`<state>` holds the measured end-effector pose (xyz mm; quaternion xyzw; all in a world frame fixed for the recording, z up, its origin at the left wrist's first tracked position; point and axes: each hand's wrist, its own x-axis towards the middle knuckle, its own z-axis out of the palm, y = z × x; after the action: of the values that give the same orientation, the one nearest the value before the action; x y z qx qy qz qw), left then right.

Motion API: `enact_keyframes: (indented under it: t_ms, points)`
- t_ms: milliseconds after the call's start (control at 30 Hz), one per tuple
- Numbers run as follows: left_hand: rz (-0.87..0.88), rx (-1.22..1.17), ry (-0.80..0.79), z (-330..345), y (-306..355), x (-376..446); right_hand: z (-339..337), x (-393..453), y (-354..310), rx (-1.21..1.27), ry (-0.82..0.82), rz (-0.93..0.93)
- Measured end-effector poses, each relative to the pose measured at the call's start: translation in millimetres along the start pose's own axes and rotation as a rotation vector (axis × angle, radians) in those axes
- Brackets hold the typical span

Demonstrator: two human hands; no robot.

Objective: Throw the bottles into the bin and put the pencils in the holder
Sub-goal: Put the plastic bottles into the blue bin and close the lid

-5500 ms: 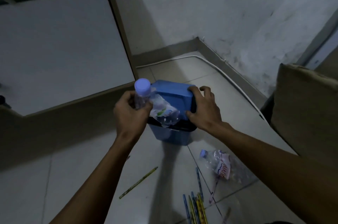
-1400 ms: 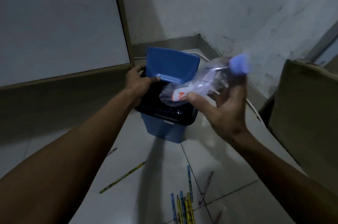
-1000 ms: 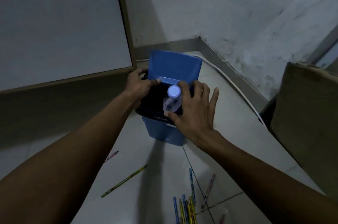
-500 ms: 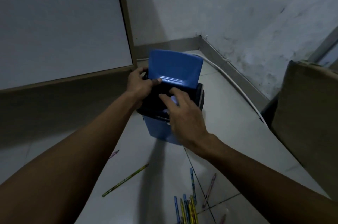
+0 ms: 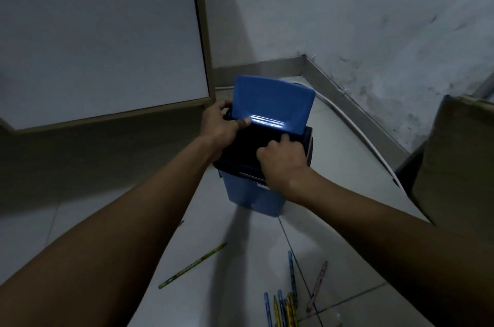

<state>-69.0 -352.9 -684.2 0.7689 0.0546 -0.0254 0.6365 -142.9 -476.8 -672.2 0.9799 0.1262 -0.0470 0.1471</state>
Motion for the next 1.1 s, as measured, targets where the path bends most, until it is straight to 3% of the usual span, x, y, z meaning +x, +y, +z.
enact_keyframes:
  t_ms: [333,567,800,933,1100]
  points:
    - [0.062,0.096,0.036,-0.4,-10.4,9.8,-12.2,-7.1,3.9,0.214,0.120,0.027]
    - [0.067,0.105,0.007,-1.3,-11.0,10.5,6.0,-8.3,2.4,0.262,0.009,0.025]
    - [0.073,0.111,0.009,-1.6,-17.5,12.1,4.8,6.9,0.1,-0.042,-0.193,-0.075]
    - [0.059,0.141,0.012,-0.9,-20.5,16.7,1.4,24.7,9.0,0.077,-0.333,-0.090]
    - [0.057,0.177,0.010,0.4,-21.8,18.2,10.3,38.6,12.5,0.235,-0.393,-0.050]
